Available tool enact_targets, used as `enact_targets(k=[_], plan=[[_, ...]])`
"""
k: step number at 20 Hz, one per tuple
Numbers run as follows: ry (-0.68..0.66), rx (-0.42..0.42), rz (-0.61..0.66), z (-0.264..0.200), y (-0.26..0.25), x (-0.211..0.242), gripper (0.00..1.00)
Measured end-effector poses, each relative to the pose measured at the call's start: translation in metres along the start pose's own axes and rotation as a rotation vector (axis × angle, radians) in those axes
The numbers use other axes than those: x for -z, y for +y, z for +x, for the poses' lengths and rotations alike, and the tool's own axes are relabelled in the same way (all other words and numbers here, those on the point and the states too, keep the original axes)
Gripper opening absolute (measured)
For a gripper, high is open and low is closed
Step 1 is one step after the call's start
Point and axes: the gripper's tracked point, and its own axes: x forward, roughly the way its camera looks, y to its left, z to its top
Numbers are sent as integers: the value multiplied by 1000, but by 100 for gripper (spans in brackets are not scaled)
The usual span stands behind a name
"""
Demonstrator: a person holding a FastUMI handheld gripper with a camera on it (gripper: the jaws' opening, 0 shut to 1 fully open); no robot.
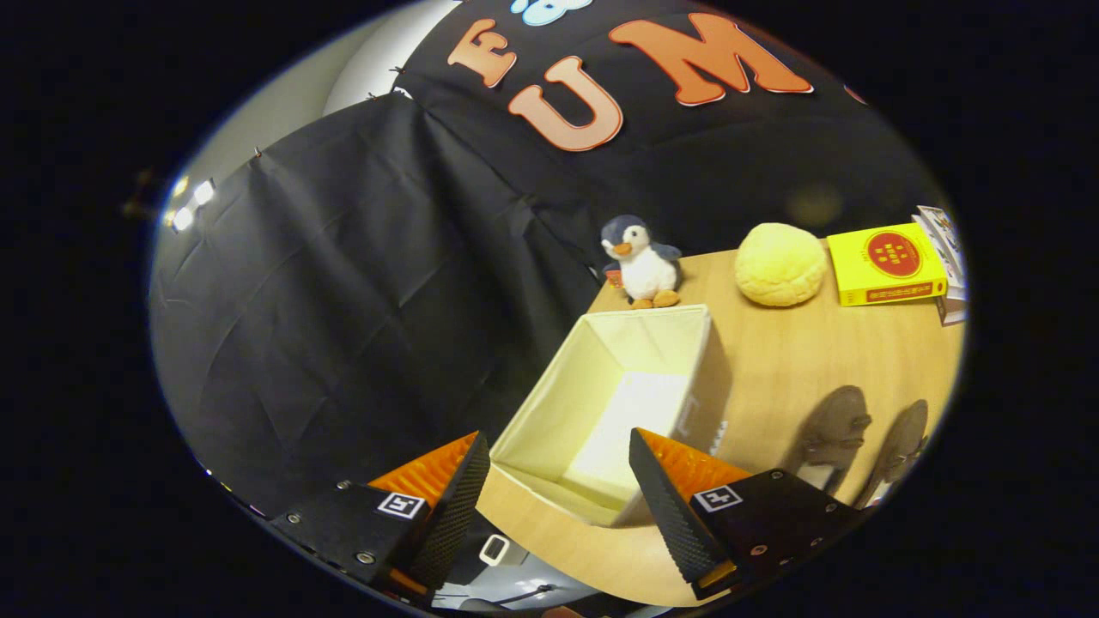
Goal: Open the storage box then place both shoes into the box .Put the left shoe in first, then the right shoe, with the right side of both shoes facing outward in a uniform manner.
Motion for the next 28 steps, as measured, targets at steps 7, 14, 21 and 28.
enact_targets(k=[7, 14, 21, 28], plan=[[100, 225, -7, -30, -97, 34, 98], [212, 391, 10, -44, -169, 73, 99], [335, 534, 20, -39, -225, 105, 97], [335, 637, 72, -19, -261, 105, 75]])
